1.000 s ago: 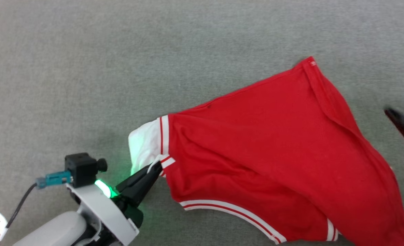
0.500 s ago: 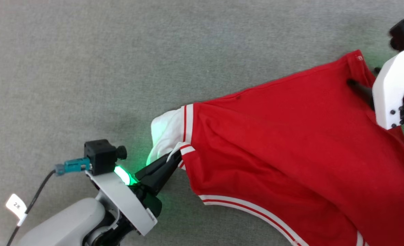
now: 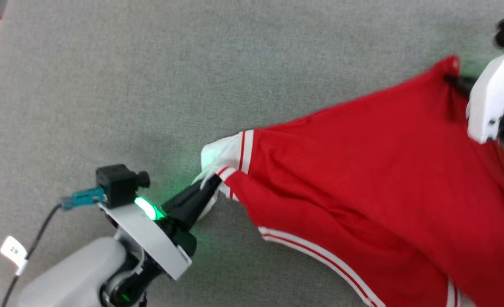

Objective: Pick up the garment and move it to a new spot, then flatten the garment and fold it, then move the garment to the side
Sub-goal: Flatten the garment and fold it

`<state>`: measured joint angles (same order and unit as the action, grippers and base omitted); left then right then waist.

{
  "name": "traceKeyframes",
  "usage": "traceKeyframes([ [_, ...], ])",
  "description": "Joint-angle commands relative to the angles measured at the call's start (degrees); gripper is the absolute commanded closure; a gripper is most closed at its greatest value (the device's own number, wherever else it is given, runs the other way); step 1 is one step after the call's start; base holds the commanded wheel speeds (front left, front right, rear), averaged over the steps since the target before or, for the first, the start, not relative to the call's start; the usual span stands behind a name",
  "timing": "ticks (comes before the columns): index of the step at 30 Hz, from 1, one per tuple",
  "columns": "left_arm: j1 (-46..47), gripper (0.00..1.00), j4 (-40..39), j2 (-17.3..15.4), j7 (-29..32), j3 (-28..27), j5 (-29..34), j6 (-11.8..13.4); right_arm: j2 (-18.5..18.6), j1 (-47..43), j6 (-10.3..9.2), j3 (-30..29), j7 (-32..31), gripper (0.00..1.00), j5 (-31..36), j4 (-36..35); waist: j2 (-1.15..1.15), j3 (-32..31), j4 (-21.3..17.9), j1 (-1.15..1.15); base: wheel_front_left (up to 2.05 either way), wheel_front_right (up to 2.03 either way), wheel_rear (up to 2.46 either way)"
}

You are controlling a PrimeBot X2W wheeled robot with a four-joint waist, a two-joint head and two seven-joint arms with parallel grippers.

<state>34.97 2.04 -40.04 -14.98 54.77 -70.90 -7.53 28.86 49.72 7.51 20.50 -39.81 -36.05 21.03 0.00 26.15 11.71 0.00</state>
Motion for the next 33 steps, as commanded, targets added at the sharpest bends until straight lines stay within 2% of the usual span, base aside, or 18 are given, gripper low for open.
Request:
traceKeyframes([
  [1, 0.78, 1.0, -0.06, -0.02, -0.23, -0.8, 0.51, 0.14, -0.4, 1.44, -0.04, -1.43, 1.75, 1.0, -0.5, 0.54, 0.0, -1.12, -0.64, 0.0, 0.0, 0.0, 0.0],
  [8, 4.79, 1.0, -0.82, -1.71, -0.24, -4.41, 0.4, 0.15, -4.36, 5.85, -0.04, -9.64, 12.34, 1.0, 1.04, 6.32, 0.0, -3.9, -3.17, 0.0, 0.0, 0.0, 0.0],
  [14, 17.5, 1.0, 3.29, -0.66, 2.79, -4.73, -2.62, 0.15, -6.96, 13.56, -0.04, -19.28, 20.42, 1.0, 3.86, 11.41, 0.0, -3.03, -4.35, 0.0, 0.0, 0.0, 0.0],
  [20, 37.1, 1.0, 15.14, 3.19, 8.16, -7.59, -5.97, 0.15, -11.45, 26.29, -0.04, -27.81, 28.52, 1.0, 9.11, 15.31, 0.0, 0.99, -6.73, 0.0, 0.0, 0.0, 0.0],
  [24, 50.3, 1.0, 24.82, 6.17, 9.79, -8.94, -5.1, 0.15, -13.23, 35.12, -0.04, -31.05, 32.09, 1.0, 13.24, 17.64, 0.0, 4.48, -8.27, 0.0, 0.0, 0.0, 0.0],
  [29, 65.18, 1.0, 35.85, 8.56, 6.46, -9.4, -0.39, 0.16, -15.03, 44.07, -0.05, -34.21, 36.15, 1.0, 17.01, 20.76, 0.0, 7.95, -10.0, 0.0, 0.0, 0.0, 0.0],
  [33, 70.19, 1.0, 38.82, 9.85, 4.27, -8.09, -0.21, 0.16, -16.11, 47.33, -0.05, -34.39, 38.08, 1.0, 18.7, 23.68, 0.0, 9.38, -10.67, 0.0, 0.0, 0.0, 0.0],
])
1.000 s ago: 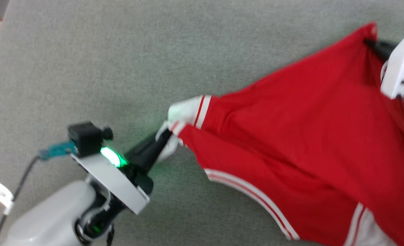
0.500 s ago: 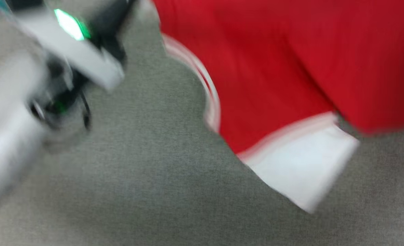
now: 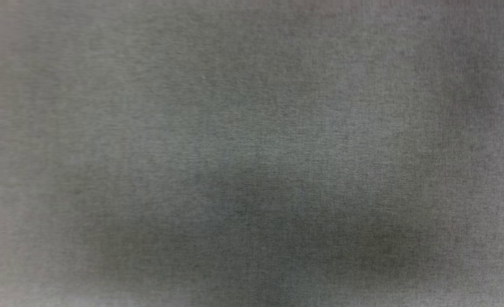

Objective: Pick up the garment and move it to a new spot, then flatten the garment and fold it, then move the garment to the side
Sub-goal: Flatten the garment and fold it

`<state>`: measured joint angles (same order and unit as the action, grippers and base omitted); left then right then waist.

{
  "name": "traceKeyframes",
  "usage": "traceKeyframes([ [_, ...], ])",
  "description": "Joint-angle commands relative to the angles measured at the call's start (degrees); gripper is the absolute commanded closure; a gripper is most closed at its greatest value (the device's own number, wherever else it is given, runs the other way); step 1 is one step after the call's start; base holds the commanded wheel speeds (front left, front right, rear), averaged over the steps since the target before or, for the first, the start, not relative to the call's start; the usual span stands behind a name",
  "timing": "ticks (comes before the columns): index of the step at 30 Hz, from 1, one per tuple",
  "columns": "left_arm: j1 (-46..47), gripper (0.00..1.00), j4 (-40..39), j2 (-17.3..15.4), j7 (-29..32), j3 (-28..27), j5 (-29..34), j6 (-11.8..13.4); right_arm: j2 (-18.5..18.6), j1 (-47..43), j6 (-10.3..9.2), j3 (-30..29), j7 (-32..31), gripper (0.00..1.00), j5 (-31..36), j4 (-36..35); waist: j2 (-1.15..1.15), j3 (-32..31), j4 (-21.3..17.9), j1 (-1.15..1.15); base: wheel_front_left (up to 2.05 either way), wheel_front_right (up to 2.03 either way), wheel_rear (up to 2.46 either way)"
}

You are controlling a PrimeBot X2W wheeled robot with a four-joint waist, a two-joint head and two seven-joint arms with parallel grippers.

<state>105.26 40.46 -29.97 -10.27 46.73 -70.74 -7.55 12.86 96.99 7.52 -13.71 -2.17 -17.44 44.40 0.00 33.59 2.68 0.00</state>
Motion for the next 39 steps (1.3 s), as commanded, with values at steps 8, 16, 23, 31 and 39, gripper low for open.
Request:
traceKeyframes([
  [8, -8.52, 1.0, -4.52, 0.09, -3.54, 3.61, -6.81, 0.16, -0.06, -5.47, -0.05, 4.23, 1.43, 1.0, -1.44, 4.1, 0.0, 2.52, -0.77, 0.0, 0.0, 0.0, 0.0],
  [16, -28.0, 1.0, -24.33, -4.07, -4.54, 6.41, -16.28, 0.16, 4.09, -22.34, -0.05, 15.22, -2.68, 1.0, -11.53, -3.75, 0.0, 0.54, 0.11, 0.0, 0.0, 0.0, 0.0],
  [23, -44.86, 1.0, -36.41, -5.31, -4.91, 2.75, -13.35, 0.16, 8.8, -40.53, -0.05, 17.82, -9.31, 1.0, -20.59, -16.4, 0.0, -2.32, 1.03, 0.0, 0.0, 0.0, 0.0],
  [31, -65.13, 1.0, -44.01, -5.38, -4.95, -3.98, -5.29, 0.15, 11.28, -64.69, -0.05, 14.87, -16.36, 1.0, -23.74, -35.24, 0.0, -6.9, 1.02, 0.0, 0.0, 0.0, 0.0],
  [39, -81.75, 1.0, -50.38, -7.39, -4.84, -7.72, 0.91, 0.15, 7.66, -83.44, -0.05, 7.59, -22.71, 1.0, -22.78, -51.1, 0.0, -11.76, -0.25, 0.0, 0.0, 0.0, 0.0],
])
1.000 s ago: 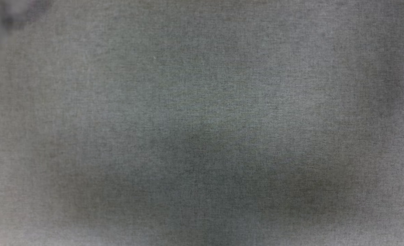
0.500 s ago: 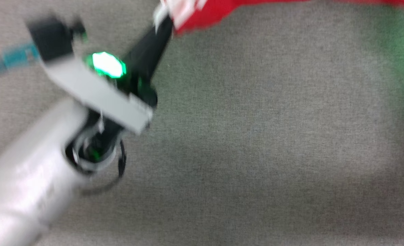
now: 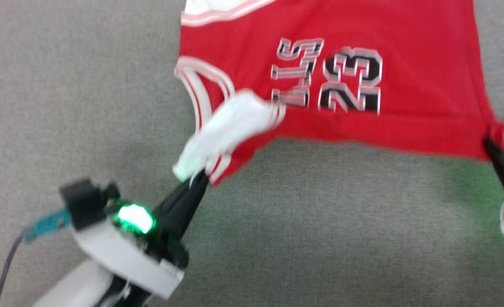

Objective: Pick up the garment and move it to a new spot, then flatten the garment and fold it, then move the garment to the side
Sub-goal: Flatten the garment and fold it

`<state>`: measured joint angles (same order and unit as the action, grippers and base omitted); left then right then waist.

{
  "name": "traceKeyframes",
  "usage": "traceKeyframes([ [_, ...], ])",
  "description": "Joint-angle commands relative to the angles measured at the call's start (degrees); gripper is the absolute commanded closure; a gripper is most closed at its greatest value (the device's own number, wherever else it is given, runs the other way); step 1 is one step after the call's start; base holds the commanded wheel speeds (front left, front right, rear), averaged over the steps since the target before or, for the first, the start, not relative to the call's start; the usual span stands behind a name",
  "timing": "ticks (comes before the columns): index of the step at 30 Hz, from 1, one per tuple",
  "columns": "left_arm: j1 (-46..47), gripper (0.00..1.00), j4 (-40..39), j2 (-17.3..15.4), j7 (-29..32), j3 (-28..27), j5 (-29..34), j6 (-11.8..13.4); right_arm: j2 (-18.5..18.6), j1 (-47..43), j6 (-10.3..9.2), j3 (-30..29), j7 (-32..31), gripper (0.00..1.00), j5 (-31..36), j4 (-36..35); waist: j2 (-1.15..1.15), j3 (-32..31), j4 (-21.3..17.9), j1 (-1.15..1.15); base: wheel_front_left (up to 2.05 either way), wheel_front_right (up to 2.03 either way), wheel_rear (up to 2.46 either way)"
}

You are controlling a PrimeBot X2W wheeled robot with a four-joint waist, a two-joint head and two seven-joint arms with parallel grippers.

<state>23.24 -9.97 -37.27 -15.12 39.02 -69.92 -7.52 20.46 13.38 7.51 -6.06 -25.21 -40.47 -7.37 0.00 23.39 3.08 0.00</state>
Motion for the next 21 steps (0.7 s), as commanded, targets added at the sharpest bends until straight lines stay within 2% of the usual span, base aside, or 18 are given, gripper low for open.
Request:
traceKeyframes([
  [1, -1.73, 1.0, -0.46, -0.53, 0.01, -0.7, 0.97, 0.13, -0.37, -1.95, -0.04, -1.03, -0.54, 1.0, 0.49, -1.1, 0.0, -2.0, -0.72, 0.0, 0.0, 0.0, 0.0],
  [7, -12.13, 1.0, -5.6, -1.52, 0.01, -4.44, 5.01, 0.13, -3.65, -12.82, -0.04, -6.42, -5.47, 1.0, 1.55, -12.07, 0.0, -2.84, -0.45, 0.0, 0.0, 0.0, 0.0],
  [12, -14.88, 1.0, -8.13, -1.67, 0.01, -6.52, 7.16, 0.13, -6.11, -15.94, -0.04, -8.64, -8.52, 1.0, 1.9, -17.86, 0.0, -2.22, -0.32, 0.0, 0.0, 0.0, 0.0],
  [16, -11.68, 1.0, -7.21, -1.32, 0.01, -5.71, 7.42, 0.12, -6.49, -12.3, -0.03, -7.52, -9.59, 1.0, 2.08, -17.93, 0.0, -1.38, -0.66, 0.0, 0.0, 0.0, 0.0],
  [21, -4.61, 1.0, -4.09, -1.13, 0.0, -2.95, 5.92, 0.13, -5.33, -5.07, -0.04, -5.18, -9.86, 1.0, 1.83, -13.08, 0.0, 0.57, -1.02, 0.0, 0.0, 0.0, 0.0],
])
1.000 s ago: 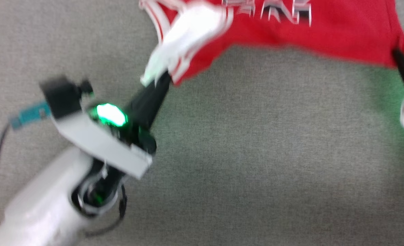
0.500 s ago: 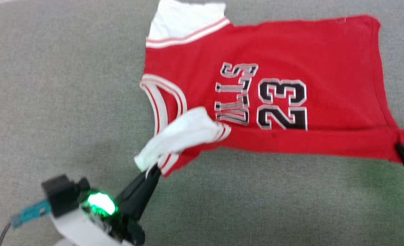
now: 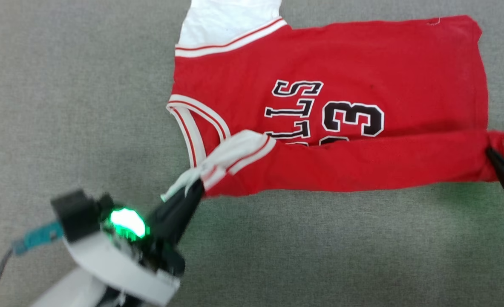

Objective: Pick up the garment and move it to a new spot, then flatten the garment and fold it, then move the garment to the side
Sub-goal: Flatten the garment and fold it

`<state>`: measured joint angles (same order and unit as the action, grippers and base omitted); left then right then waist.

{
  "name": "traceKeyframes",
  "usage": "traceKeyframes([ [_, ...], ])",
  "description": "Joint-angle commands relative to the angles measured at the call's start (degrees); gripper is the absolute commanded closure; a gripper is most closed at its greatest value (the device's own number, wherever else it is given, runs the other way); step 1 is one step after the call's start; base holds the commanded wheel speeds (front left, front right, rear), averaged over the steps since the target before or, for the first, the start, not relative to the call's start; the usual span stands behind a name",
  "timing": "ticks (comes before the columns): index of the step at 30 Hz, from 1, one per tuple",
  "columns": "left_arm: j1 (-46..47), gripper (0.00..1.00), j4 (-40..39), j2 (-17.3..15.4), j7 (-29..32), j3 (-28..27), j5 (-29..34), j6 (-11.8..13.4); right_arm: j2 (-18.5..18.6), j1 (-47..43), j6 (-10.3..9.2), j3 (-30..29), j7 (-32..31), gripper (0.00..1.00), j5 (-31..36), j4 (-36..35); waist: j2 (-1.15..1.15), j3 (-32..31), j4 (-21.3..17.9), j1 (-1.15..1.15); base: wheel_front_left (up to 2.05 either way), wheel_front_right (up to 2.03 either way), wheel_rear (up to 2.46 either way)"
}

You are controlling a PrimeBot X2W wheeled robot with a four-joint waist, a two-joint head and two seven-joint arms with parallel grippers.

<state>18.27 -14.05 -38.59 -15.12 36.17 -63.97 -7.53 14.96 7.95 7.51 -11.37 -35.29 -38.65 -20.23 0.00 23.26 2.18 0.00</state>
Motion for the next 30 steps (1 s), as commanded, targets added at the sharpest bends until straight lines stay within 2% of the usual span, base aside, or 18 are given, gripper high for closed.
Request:
traceKeyframes([
  [1, 2.1, 1.0, 1.14, 0.49, 0.0, -0.04, -0.33, 0.14, 0.48, 1.83, -0.04, 0.41, 0.41, 1.0, 0.13, 1.1, 0.0, 1.02, -0.01, 0.0, 0.0, 0.0, 0.0],
  [10, 13.17, 1.0, 10.53, 4.33, 0.0, 1.72, -2.11, 0.14, 2.03, 9.68, -0.04, 0.04, 3.49, 1.0, 1.54, 11.23, 0.0, 4.19, 0.99, 0.0, 0.0, 0.0, 0.0],
  [21, 15.94, 1.0, 25.16, 6.64, 0.02, 3.64, 0.41, 0.14, 1.27, 11.8, -0.04, 1.83, 8.14, 1.0, 3.34, 20.76, 0.0, 6.61, 0.71, 0.0, 0.0, 0.0, 0.0],
  [27, 17.38, 1.0, 31.61, 6.85, 0.09, 7.11, 1.66, 0.15, 1.4, 11.6, -0.07, 4.19, 10.26, 1.0, 4.11, 23.91, 0.0, 6.6, 0.7, 0.0, 0.0, 0.0, 0.0],
  [28, 17.6, 0.93, 31.84, 6.75, 0.09, 7.33, 1.38, 0.15, 1.4, 11.69, -0.06, 4.54, 10.67, 1.0, 4.17, 23.9, 0.0, 6.34, 0.63, 0.0, 0.0, 0.0, 0.0],
  [29, 17.79, 0.76, 31.94, 6.52, 0.09, 7.55, 1.29, 0.15, 1.65, 11.62, -0.06, 4.9, 11.22, 0.86, 4.4, 23.77, 0.0, 5.99, 0.61, 0.0, 0.0, 0.0, 0.0],
  [30, 18.04, 0.43, 32.05, 6.0, 0.08, 7.58, 1.67, 0.15, 1.79, 11.58, -0.06, 5.09, 11.83, 0.6, 4.6, 23.59, 0.0, 5.62, 0.58, 0.0, 0.0, 0.0, 0.0],
])
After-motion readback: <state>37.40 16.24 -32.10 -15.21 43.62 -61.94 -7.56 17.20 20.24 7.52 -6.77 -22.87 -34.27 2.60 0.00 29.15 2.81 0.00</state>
